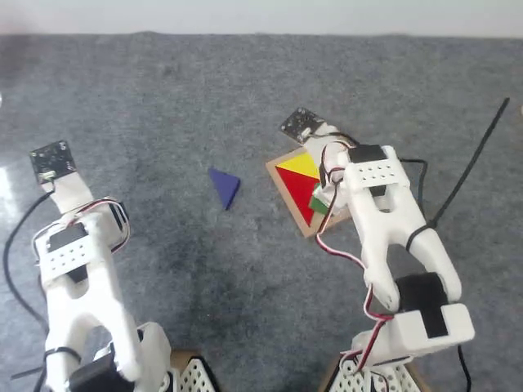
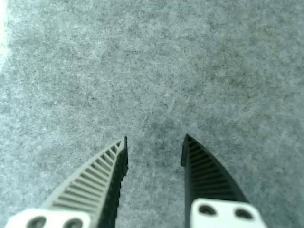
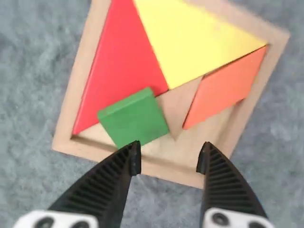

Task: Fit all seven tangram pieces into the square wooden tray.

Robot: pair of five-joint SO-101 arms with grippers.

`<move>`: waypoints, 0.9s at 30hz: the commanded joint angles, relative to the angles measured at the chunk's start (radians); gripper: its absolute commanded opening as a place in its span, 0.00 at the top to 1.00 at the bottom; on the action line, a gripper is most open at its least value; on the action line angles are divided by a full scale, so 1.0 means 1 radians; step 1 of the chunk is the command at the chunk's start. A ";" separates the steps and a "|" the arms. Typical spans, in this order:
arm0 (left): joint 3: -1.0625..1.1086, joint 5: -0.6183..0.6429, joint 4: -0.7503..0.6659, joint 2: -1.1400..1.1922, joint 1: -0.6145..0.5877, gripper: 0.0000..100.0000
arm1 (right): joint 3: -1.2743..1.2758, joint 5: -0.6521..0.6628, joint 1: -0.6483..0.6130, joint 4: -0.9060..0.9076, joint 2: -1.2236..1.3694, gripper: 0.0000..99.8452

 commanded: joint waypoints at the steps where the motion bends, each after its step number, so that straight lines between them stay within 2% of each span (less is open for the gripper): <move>1: -0.021 -0.009 0.006 -0.038 0.000 0.82 | -0.031 -0.021 -0.058 0.005 -0.076 0.79; 13: -0.021 -0.009 0.006 -0.038 0.002 0.82 | 0.023 -0.043 -0.082 -0.136 0.099 0.79; 27: -0.021 -0.009 0.006 -0.038 0.002 0.82 | 0.008 -0.009 -0.033 -0.124 0.124 0.79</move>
